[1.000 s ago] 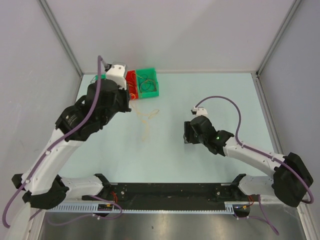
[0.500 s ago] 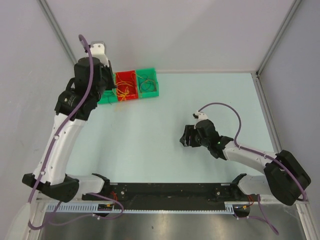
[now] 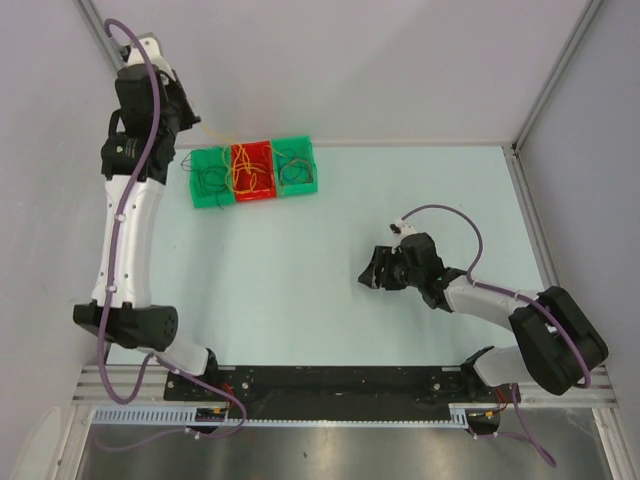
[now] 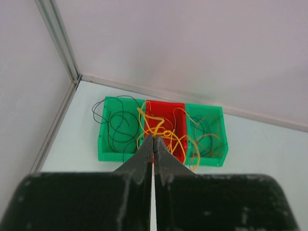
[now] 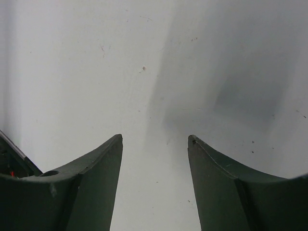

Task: Untangle the cables
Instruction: Place the cable in the bin.

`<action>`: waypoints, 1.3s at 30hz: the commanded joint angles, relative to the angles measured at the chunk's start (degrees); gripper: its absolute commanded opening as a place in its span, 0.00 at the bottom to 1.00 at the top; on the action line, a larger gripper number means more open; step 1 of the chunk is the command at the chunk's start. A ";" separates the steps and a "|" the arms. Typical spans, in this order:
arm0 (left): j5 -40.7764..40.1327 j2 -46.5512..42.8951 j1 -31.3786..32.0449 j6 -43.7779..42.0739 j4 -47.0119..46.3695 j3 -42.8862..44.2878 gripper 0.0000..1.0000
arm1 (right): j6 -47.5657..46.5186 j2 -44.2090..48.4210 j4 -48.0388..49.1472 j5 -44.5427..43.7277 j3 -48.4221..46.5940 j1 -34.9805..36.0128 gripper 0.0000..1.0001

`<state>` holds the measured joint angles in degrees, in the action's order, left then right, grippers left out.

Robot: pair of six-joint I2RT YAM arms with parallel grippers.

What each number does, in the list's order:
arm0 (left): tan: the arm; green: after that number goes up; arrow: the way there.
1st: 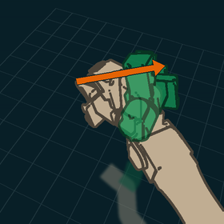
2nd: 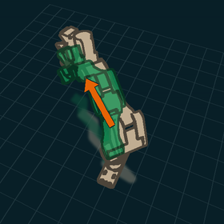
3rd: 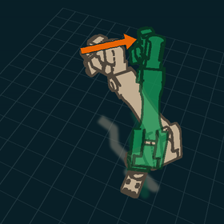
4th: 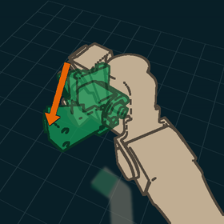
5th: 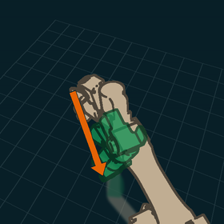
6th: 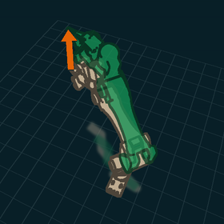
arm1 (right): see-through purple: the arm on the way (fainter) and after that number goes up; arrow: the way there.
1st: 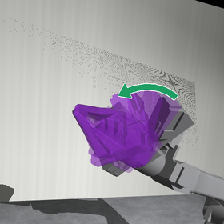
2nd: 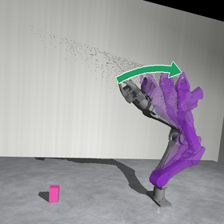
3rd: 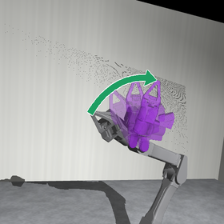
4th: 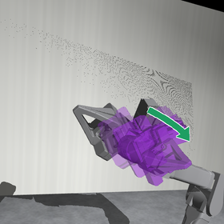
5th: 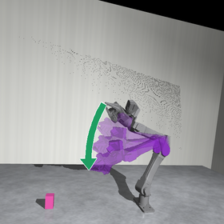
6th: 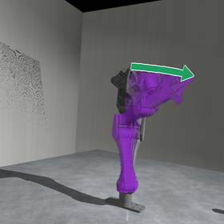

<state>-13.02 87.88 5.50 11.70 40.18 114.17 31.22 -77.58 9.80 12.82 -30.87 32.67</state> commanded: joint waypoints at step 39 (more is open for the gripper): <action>2.38 16.19 -11.74 5.26 -17.68 -1.58 0.00 | 0.42 -2.14 4.79 6.52 0.02 -2.26 0.61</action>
<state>-8.60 104.16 -5.82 15.64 25.89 113.73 31.38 -79.31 12.38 18.55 -30.85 30.72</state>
